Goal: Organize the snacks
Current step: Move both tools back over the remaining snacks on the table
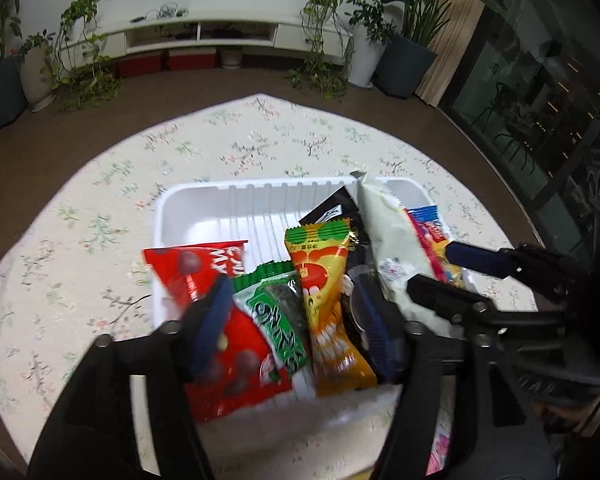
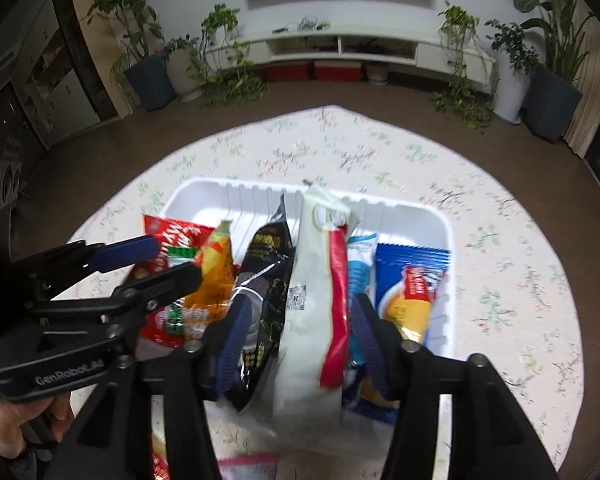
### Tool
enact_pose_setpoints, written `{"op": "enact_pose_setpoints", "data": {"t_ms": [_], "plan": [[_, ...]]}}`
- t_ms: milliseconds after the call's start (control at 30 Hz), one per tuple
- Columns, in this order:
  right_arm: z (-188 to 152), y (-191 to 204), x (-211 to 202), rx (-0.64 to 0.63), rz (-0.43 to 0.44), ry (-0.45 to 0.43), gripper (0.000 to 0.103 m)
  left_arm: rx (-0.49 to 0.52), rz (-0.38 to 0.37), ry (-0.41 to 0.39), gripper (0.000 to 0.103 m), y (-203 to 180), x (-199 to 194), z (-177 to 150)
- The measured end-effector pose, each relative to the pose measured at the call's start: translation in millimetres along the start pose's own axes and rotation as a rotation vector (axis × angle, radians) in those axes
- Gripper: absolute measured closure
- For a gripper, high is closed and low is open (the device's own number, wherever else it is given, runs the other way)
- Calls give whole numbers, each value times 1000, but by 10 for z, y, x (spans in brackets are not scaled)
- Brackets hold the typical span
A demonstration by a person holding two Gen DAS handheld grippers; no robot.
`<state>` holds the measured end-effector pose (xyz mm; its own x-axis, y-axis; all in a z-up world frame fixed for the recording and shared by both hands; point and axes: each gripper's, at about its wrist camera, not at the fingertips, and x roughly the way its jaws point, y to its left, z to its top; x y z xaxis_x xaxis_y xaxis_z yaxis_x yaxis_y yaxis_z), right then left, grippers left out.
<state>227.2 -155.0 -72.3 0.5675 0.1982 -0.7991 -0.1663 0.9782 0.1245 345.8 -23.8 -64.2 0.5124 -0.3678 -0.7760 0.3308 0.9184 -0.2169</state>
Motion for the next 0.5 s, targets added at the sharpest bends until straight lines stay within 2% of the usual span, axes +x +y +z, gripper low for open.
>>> {"op": "enact_pose_setpoints", "data": {"t_ms": [67, 133, 167, 300, 500], "plan": [[-36, -23, -188, 10, 4, -45, 29, -6, -6, -35, 20, -15, -218, -52], [-117, -94, -449, 51, 35, -112, 15, -5, -11, -59, 2, -23, -396, -128], [-166, -126, -576, 77, 58, -139, 10, -1, -18, -74, 0, -46, -517, -201], [-433, -223, -939, 133, 122, -192, 5, 20, -33, -98, 0, -130, -872, -523], [-1115, -270, -1231, 220, 183, -191, 4, 18, -47, -95, 0, -240, -1213, -1195]]}}
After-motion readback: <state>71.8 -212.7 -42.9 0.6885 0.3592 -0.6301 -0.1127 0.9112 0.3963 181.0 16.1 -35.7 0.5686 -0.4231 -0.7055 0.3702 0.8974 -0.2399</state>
